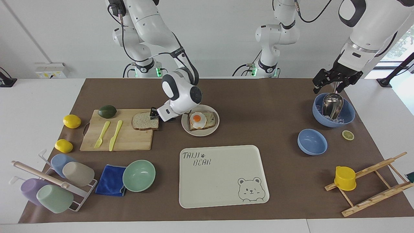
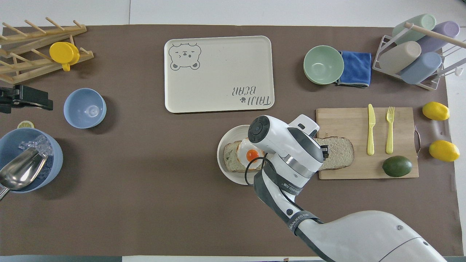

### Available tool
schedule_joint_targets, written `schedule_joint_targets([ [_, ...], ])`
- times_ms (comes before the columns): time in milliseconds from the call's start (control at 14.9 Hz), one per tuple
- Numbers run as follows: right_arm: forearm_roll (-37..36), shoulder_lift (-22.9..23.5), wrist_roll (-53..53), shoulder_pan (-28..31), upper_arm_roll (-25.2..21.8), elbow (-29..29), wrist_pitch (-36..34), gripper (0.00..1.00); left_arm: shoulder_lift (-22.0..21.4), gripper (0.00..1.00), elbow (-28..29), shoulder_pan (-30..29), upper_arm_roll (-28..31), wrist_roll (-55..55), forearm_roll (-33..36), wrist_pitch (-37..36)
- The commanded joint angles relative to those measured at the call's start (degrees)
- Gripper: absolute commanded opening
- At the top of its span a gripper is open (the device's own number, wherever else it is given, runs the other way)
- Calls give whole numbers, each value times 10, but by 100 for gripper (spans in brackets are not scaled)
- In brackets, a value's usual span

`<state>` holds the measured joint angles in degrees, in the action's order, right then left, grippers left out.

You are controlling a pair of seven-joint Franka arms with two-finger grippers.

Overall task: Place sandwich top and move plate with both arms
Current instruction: 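Lower the bread slice onto the egg and open the right gripper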

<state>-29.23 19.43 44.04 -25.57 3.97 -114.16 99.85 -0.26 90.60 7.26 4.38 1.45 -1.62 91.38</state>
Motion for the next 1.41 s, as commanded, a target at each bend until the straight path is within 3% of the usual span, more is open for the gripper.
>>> schedule_joint_targets([
  [0,-16,-12,-1,-3,4,-9,8,0,-13,100,17,7,2,-5,4,3],
  [201,-9,2,-60,-3,10,72,-47,0,-13,100,17,1,3,-5,4,3],
  [470,16,46,-91,-8,57,215,-140,0,-13,100,17,1,3,-5,4,2],
  [672,36,73,-85,-53,87,290,-163,0,-13,100,18,1,3,-4,5,4],
  [806,59,75,-82,-90,87,296,-157,0,-15,100,23,0,4,-6,4,4],
  [1343,95,83,-40,-96,88,295,-87,0,-22,100,35,-20,4,-6,5,11],
])
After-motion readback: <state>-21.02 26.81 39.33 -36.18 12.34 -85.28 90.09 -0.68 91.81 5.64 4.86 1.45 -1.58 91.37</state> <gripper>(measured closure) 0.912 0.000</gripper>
